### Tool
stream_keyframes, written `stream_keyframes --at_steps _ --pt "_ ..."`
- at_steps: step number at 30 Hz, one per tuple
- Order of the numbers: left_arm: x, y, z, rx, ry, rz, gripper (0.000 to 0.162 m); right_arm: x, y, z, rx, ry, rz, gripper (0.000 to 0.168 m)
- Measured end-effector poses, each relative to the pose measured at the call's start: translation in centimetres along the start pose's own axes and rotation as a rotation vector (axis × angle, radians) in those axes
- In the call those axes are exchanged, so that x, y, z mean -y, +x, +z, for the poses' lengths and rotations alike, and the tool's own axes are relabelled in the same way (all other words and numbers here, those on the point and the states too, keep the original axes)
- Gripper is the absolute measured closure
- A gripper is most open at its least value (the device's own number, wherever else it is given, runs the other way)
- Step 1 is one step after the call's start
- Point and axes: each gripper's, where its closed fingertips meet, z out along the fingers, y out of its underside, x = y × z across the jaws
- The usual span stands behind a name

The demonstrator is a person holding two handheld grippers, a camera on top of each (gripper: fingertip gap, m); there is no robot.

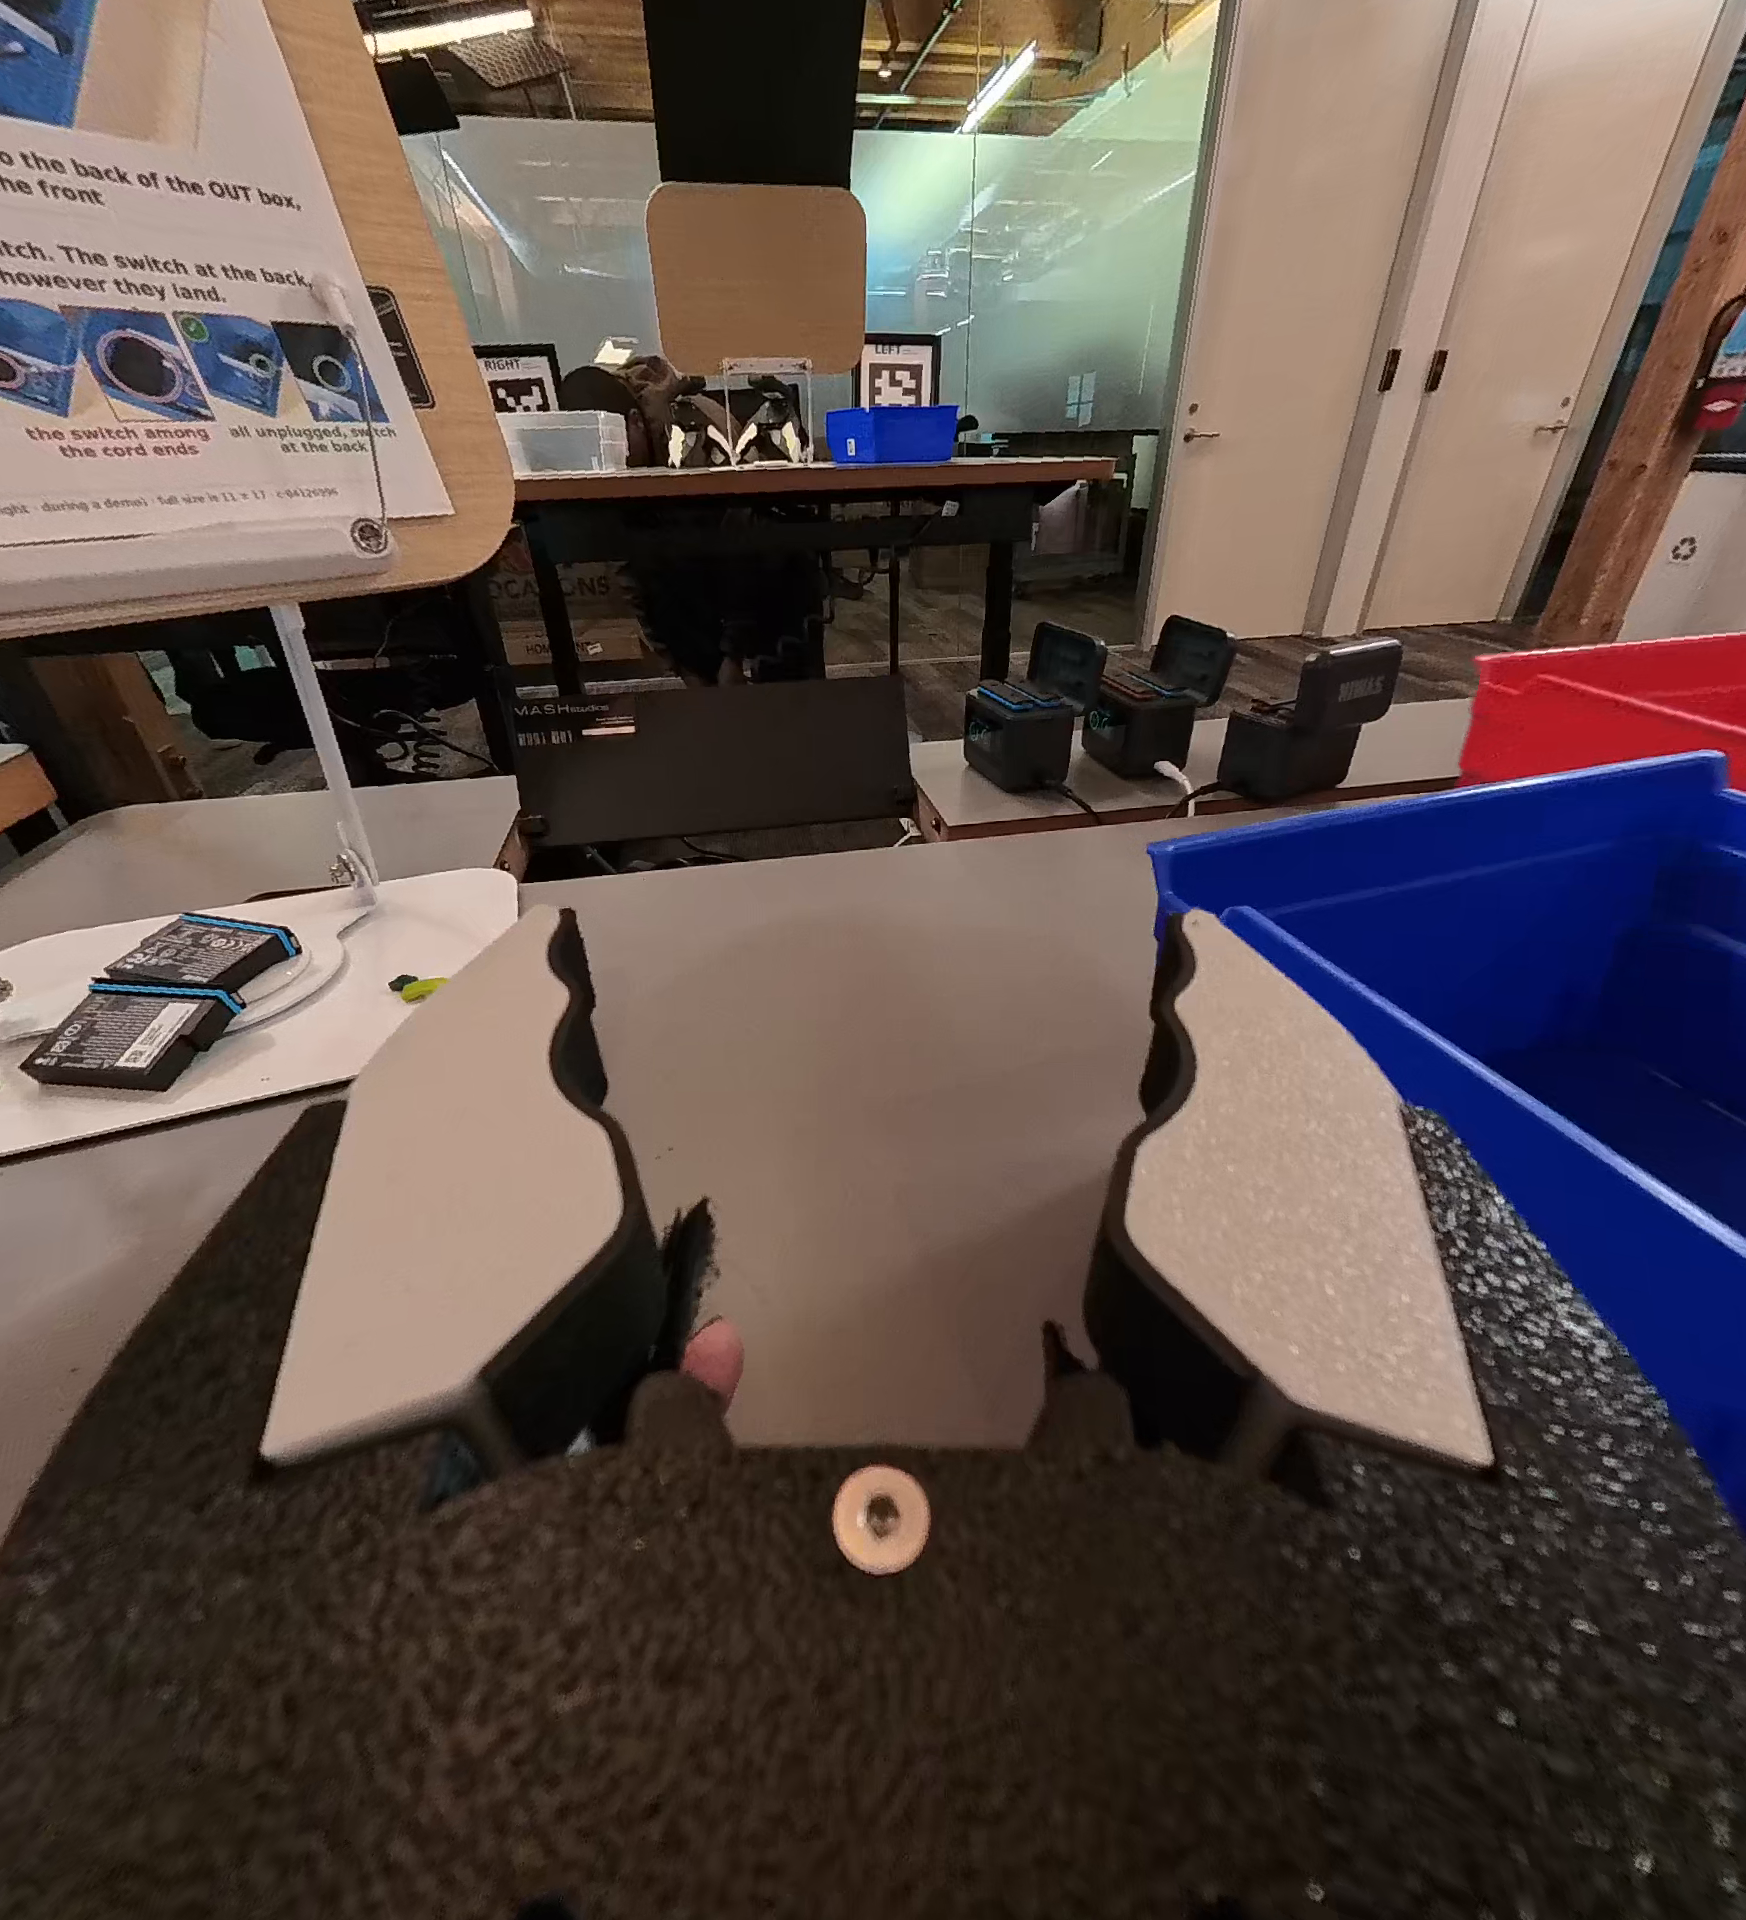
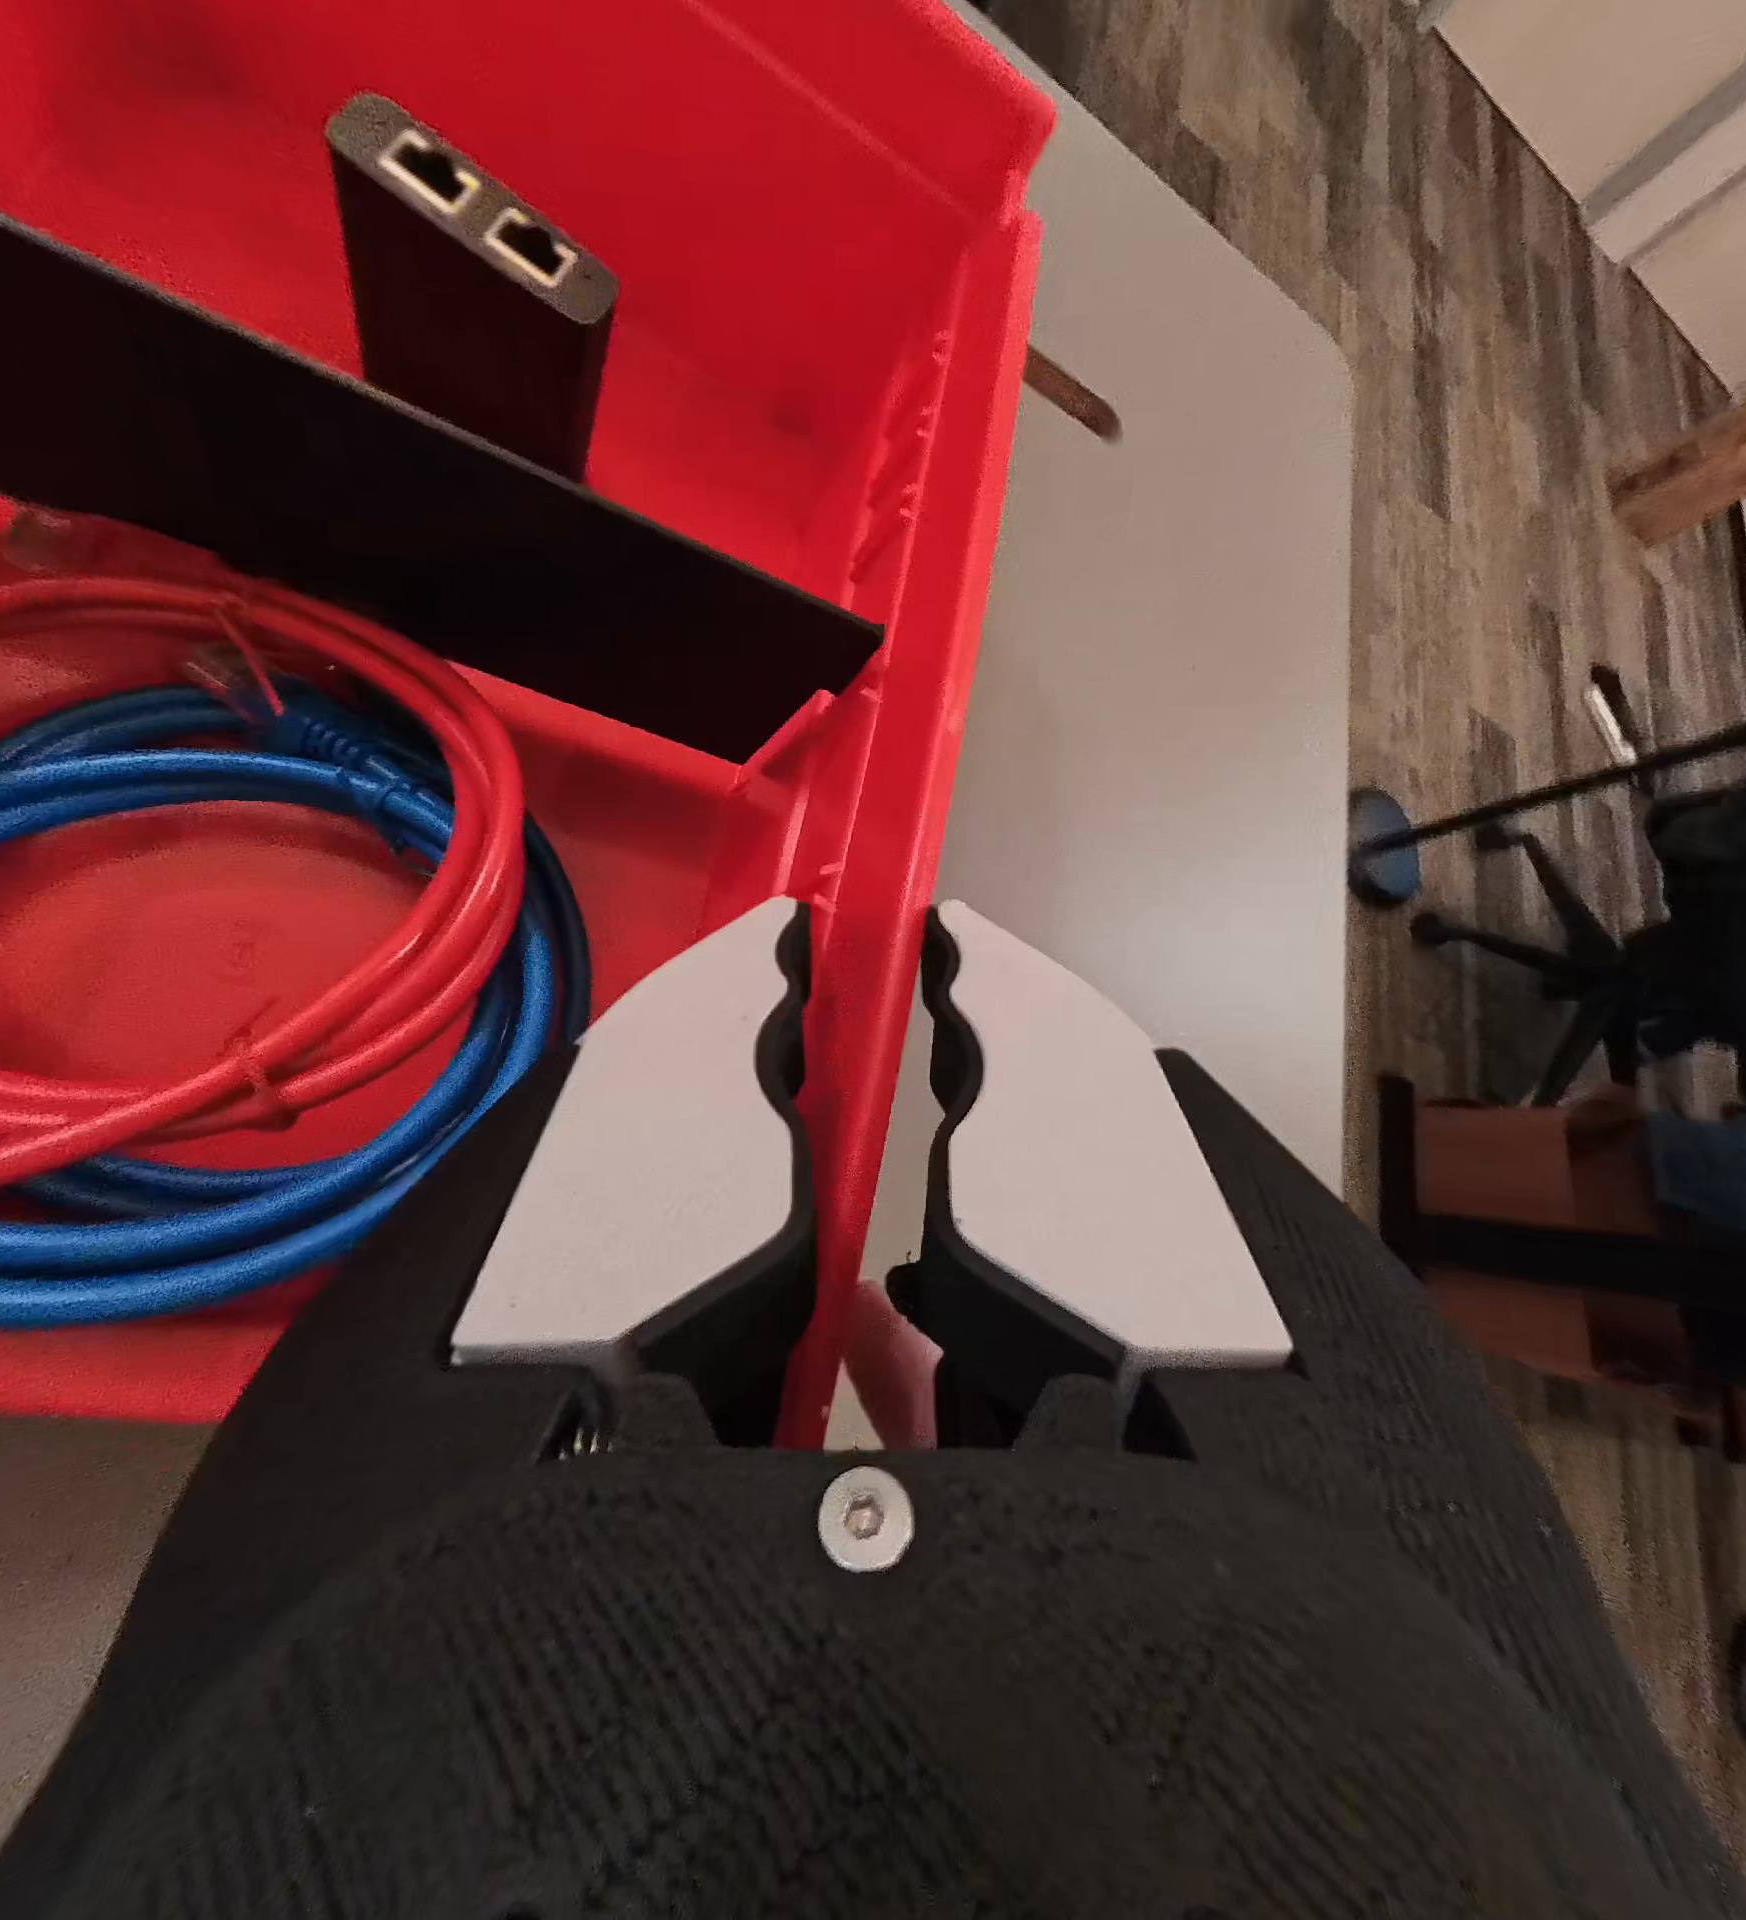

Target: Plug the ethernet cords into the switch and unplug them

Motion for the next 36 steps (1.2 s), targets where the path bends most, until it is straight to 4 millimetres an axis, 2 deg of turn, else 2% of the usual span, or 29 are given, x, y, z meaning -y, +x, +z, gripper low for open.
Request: stream_keyframes --at_steps 2,3,5,6,7,9,11,12,15,17,18,20,27,31,33,36 --pt "0.0 0.0 0.0 -0.001 0.0 0.004 0.059 1.3 -1.7 -0.1 0.061 0.071 -0.083 0.141" --pt "-0.1 0.0 0.0 0.0 -0.002 0.006 0.06 2.2 -1.7 -0.6 0.04 0.119 -0.102 0.143" --pt "-0.2 0.0 0.0 0.002 -0.006 0.007 0.06 4.5 -1.8 -2.6 0.012 0.232 -0.135 0.144" --pt "-0.2 -0.1 0.0 0.003 -0.006 0.006 0.06 5.7 -2.8 -4.1 0.057 0.293 -0.134 0.144" --pt "-0.2 -0.1 0.0 0.004 -0.004 0.004 0.06 6.9 -4.5 -5.9 0.143 0.355 -0.127 0.144" --pt "-0.1 -0.1 0.0 0.002 -0.002 -0.002 0.06 8.3 -9.3 -9.9 0.385 0.436 -0.153 0.141" --pt "-0.1 0.0 0.0 -0.004 -0.002 -0.006 0.06 8.3 -13.6 -13.6 0.593 0.445 -0.189 0.133" --pt "-0.2 0.1 0.0 -0.007 -0.003 -0.006 0.06 8.1 -15.1 -14.7 0.654 0.417 -0.164 0.13" --pt "-0.5 0.3 0.1 -0.01 -0.013 0.008 0.06 6.2 -18.4 -16.0 0.759 0.228 0.017 0.117" --pt "-0.7 0.4 0.2 -0.012 -0.024 0.017 0.06 3.6 -20.0 -16.3 0.783 0.081 0.051 0.114" --pt "-0.8 0.5 0.2 -0.014 -0.026 0.017 0.061 2.5 -20.2 -16.2 0.755 0.036 0.006 0.113" --pt "-0.6 0.7 0.1 -0.022 -0.022 0.013 0.061 1.5 -20.7 -16.4 0.719 0.017 -0.063 0.116" --pt "-0.4 1.5 -0.1 -0.044 -0.011 0.03 0.061 0.3 -23.5 -16.0 0.705 -0.042 -0.254 0.128" --pt "-0.3 1.7 -0.2 -0.052 -0.009 0.032 0.061 -0.3 -22.6 -15.8 0.65 -0.027 -0.452 0.137" --pt "-0.2 1.8 -0.2 -0.055 -0.004 0.032 0.061 -0.6 -21.7 -15.6 0.64 -0.016 -0.527 0.148" --pt "-0.3 2.0 -0.3 -0.056 -0.006 0.037 0.061 -1.1 -20.1 -15.0 0.628 0.002 -0.652 0.15"
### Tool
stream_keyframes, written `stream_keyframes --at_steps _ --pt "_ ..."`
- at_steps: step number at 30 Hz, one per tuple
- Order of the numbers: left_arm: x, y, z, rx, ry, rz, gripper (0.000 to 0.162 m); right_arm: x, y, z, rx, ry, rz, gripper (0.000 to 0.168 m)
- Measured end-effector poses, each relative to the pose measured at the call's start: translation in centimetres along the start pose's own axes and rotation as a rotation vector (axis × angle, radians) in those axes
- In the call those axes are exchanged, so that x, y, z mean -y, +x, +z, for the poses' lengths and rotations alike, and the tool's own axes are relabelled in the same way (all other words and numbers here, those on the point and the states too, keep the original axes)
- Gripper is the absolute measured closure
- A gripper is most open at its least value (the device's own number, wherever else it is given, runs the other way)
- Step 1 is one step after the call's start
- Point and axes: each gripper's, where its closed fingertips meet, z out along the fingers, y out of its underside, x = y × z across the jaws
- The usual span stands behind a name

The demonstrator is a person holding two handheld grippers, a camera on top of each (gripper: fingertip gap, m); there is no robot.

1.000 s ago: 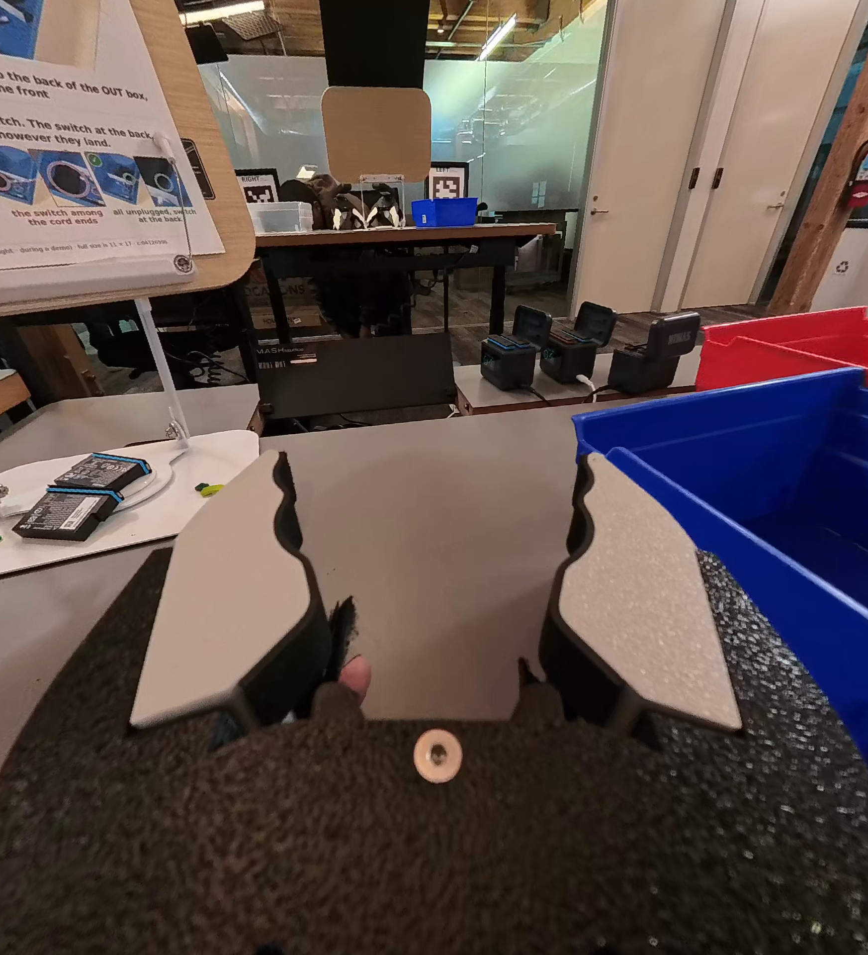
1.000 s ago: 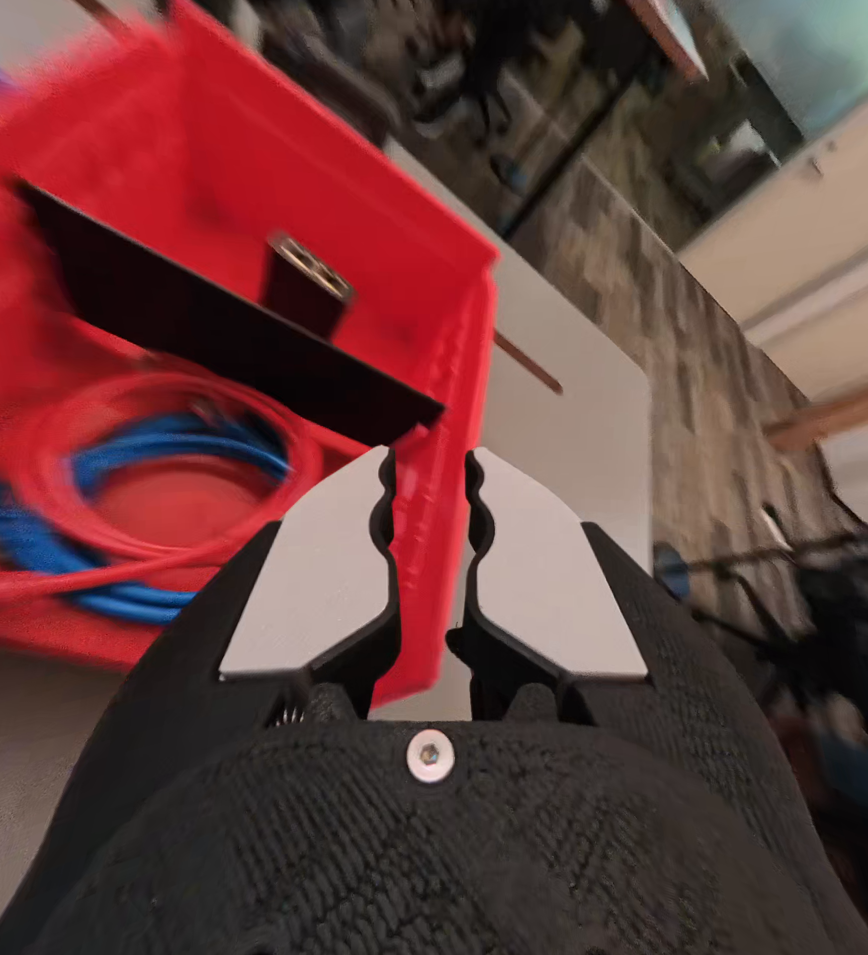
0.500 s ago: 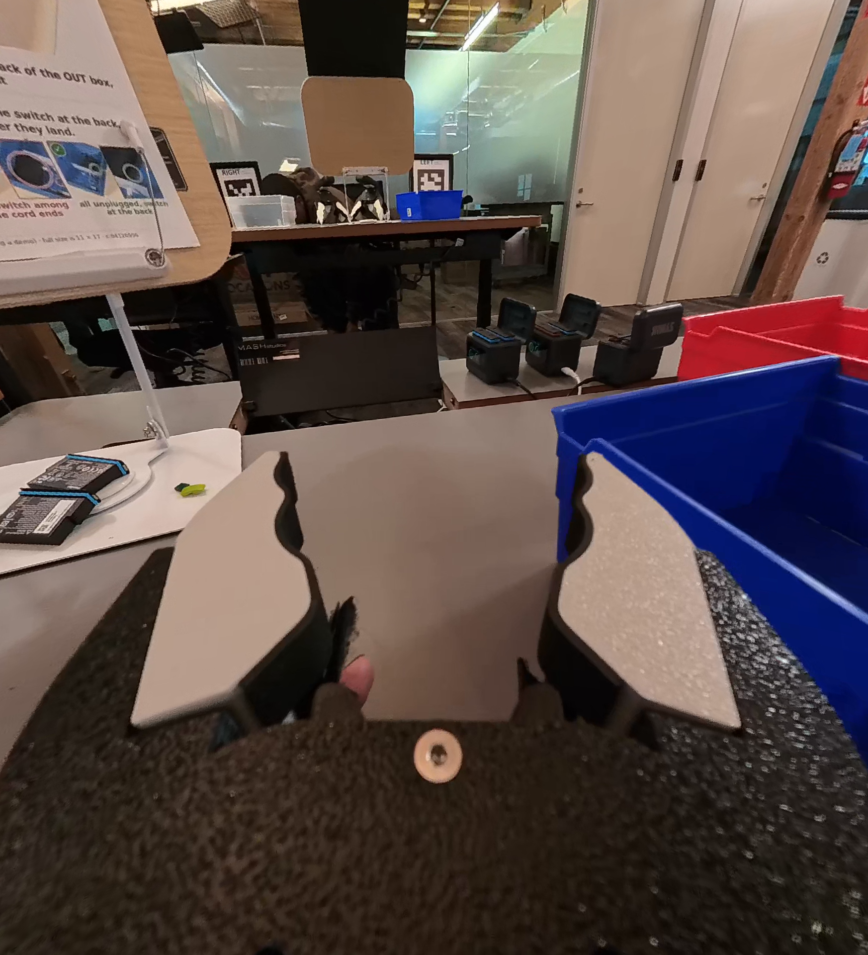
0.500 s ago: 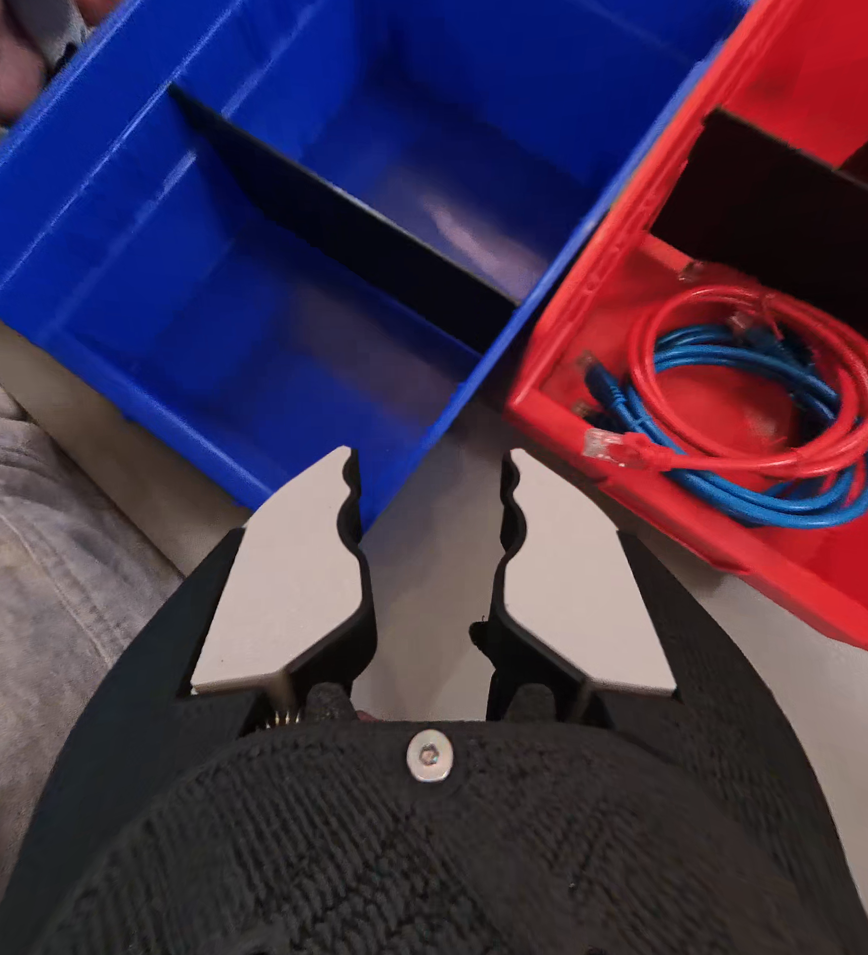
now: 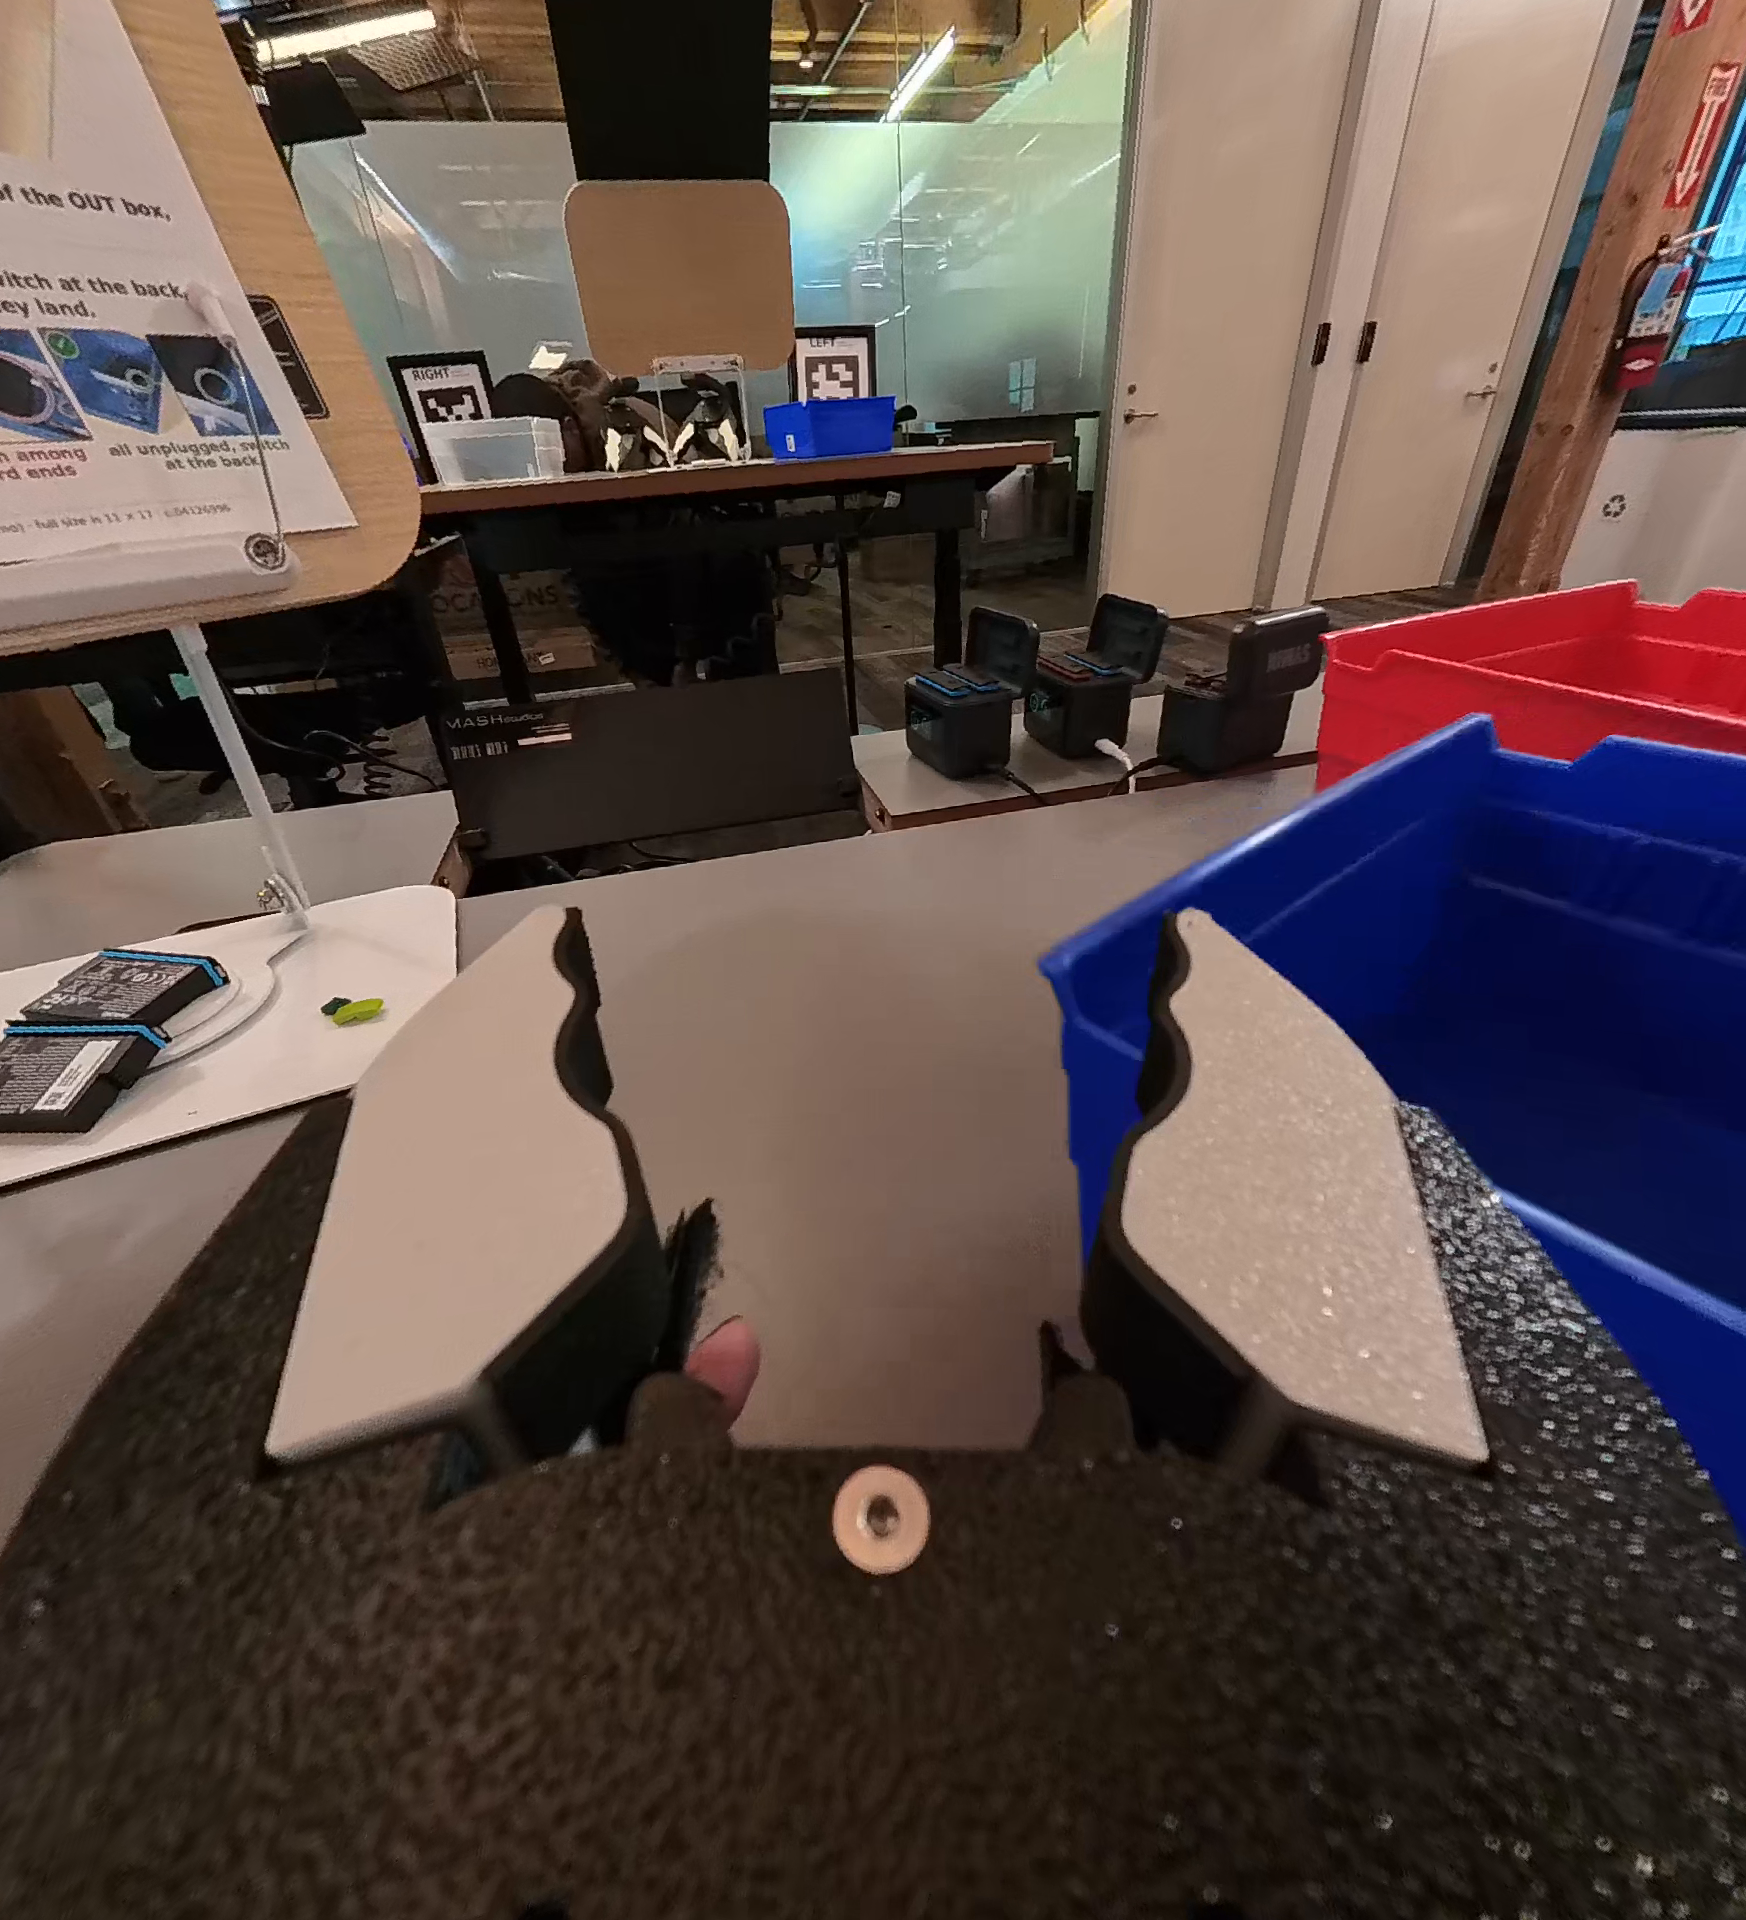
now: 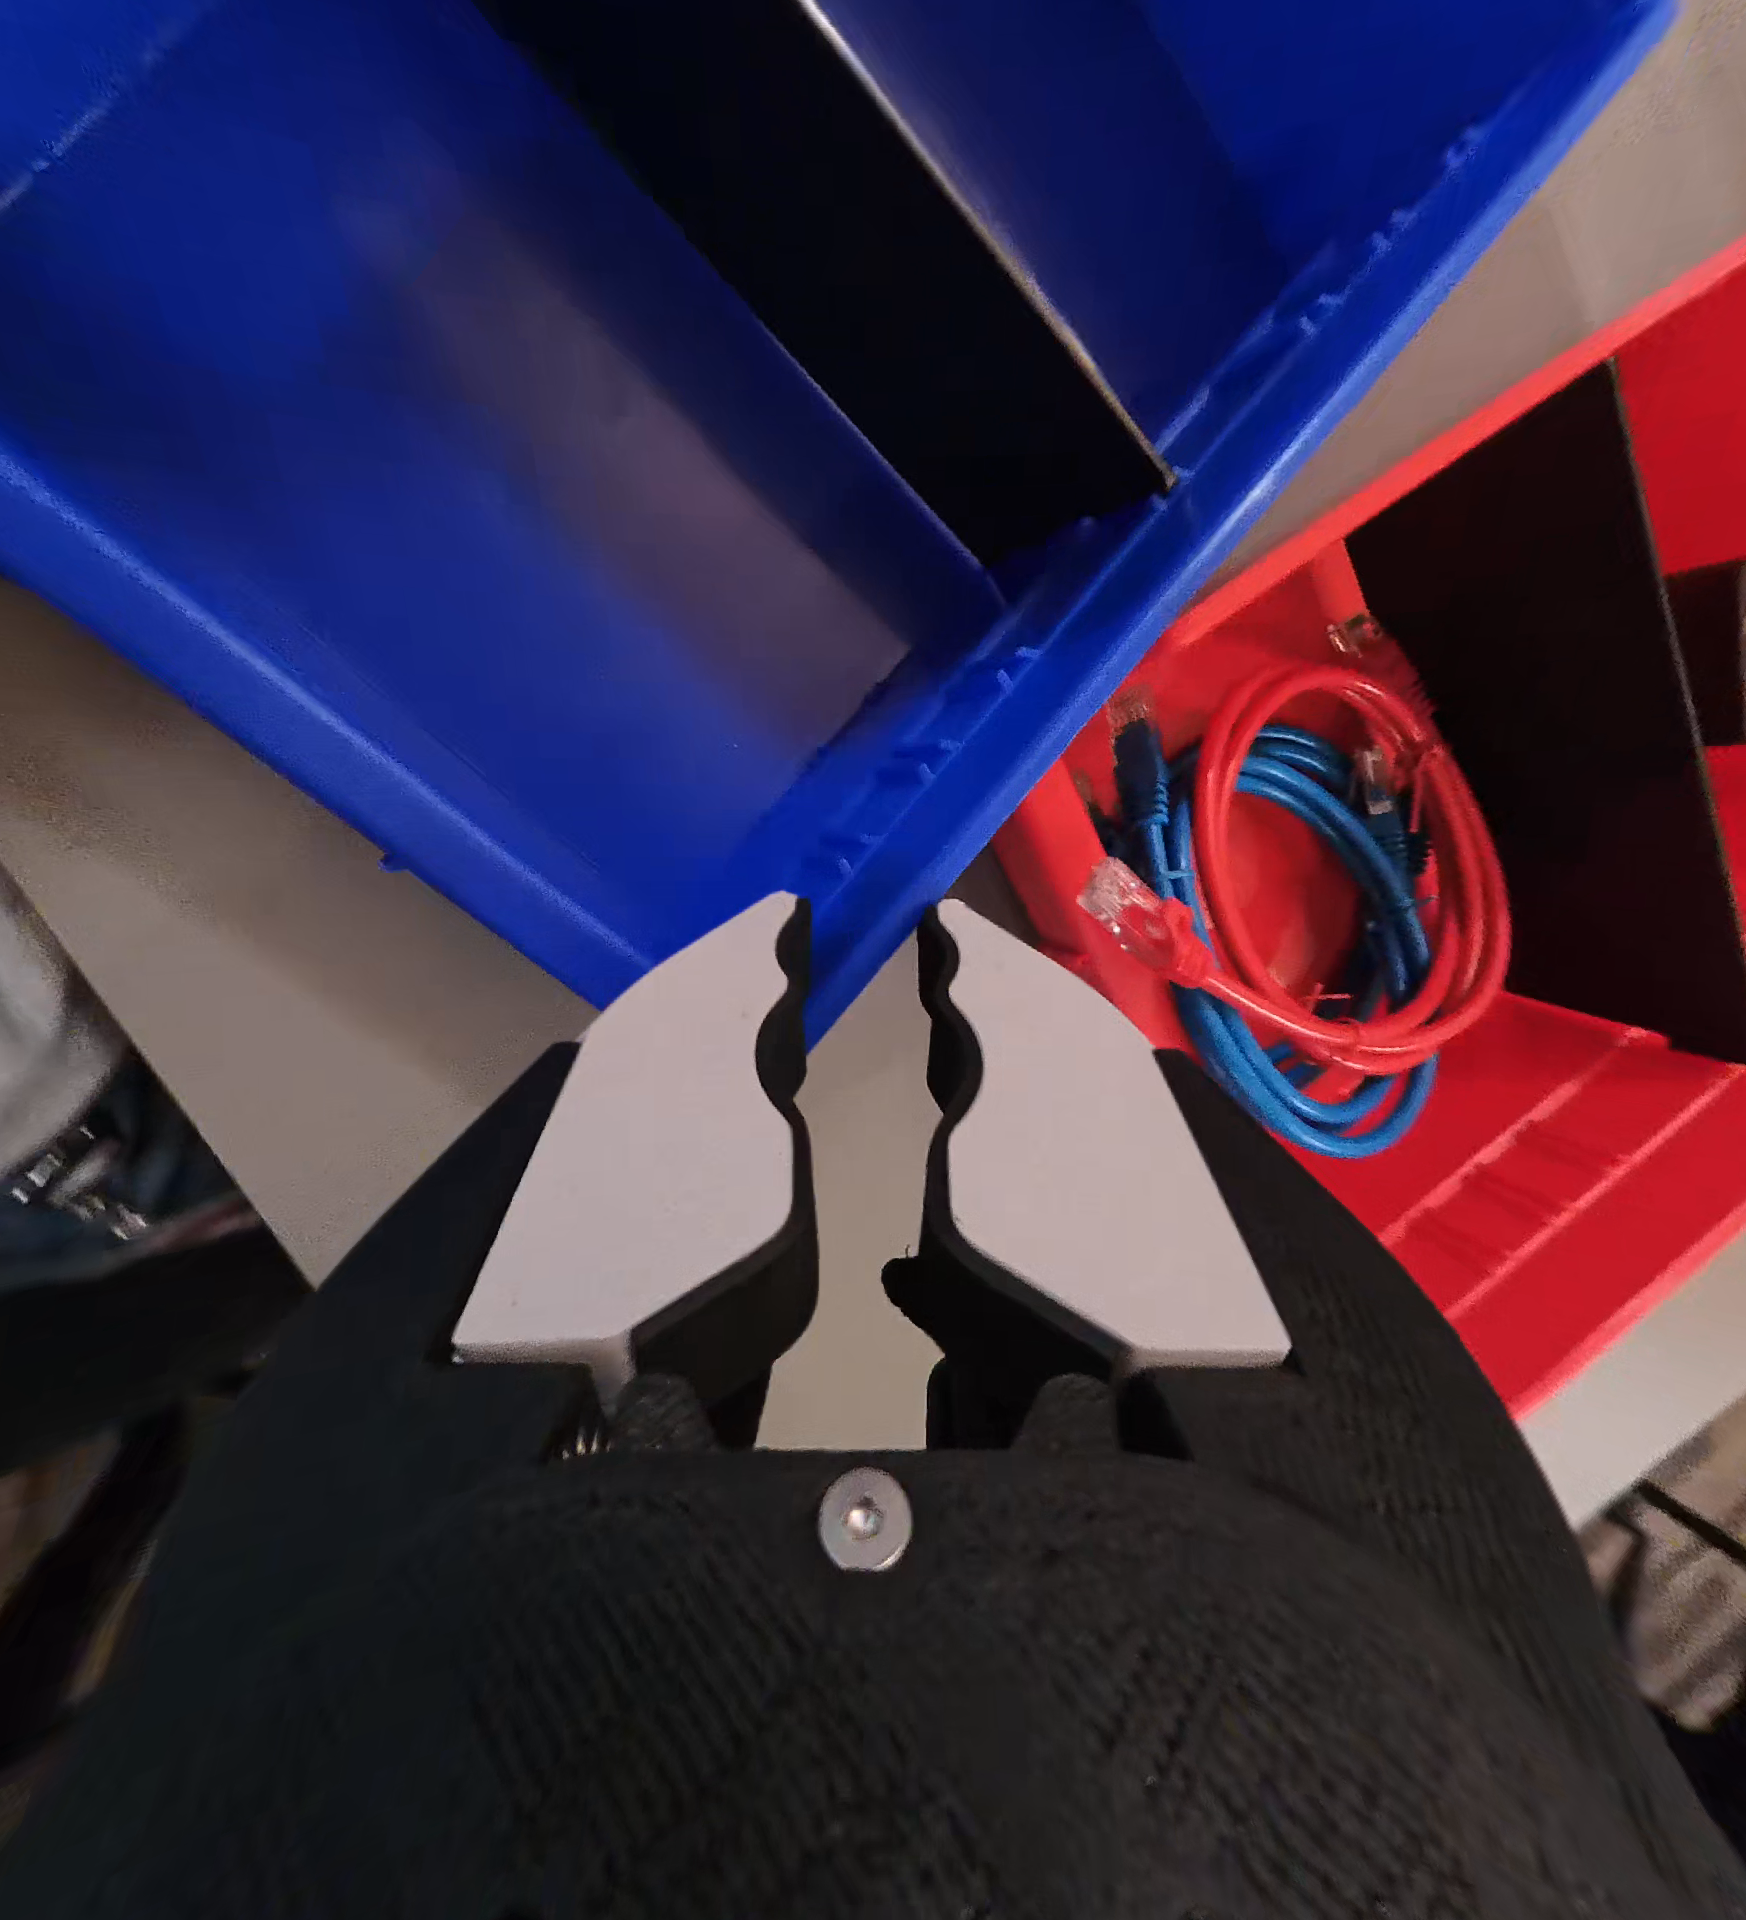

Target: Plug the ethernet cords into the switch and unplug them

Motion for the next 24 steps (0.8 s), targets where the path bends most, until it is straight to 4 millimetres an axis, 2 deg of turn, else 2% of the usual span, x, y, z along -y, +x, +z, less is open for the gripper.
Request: stream_keyframes --at_steps 4,8,10,13,14,16,19,21,24 --pt "-0.1 -0.4 0.0 0.022 -0.004 0.02 0.063 -2.0 0.7 -0.6 0.049 -0.021 -0.211 0.15" --pt "0.8 -1.5 -0.3 0.062 0.032 0.058 0.071 -4.5 1.2 -1.5 0.135 -0.015 -0.244 0.152" --pt "1.5 -0.5 -0.4 -0.027 0.02 0.004 0.083 -5.6 1.0 -2.1 0.172 0.018 -0.272 0.152" --pt "3.7 3.9 0.7 -0.278 -0.019 -0.116 0.088 -7.7 1.8 -2.7 0.162 0.002 -0.287 0.152" --pt "4.2 5.6 1.5 -0.339 -0.054 -0.114 0.083 -8.5 2.3 -2.9 0.152 -0.007 -0.297 0.153" --pt "5.4 9.8 3.2 -0.486 -0.12 -0.034 0.076 -10.0 3.1 -3.3 0.155 -0.031 -0.268 0.155" --pt "6.9 17.4 4.7 -0.779 -0.119 0.155 0.087 -12.4 3.9 -4.0 0.162 -0.069 -0.228 0.158" --pt "6.9 21.8 4.8 -0.978 -0.099 0.277 0.089 -14.1 4.3 -4.6 0.157 -0.106 -0.201 0.159" --pt "4.9 26.7 3.6 -1.24 -0.094 0.522 0.087 -16.2 4.5 -5.5 0.146 -0.133 -0.158 0.159"
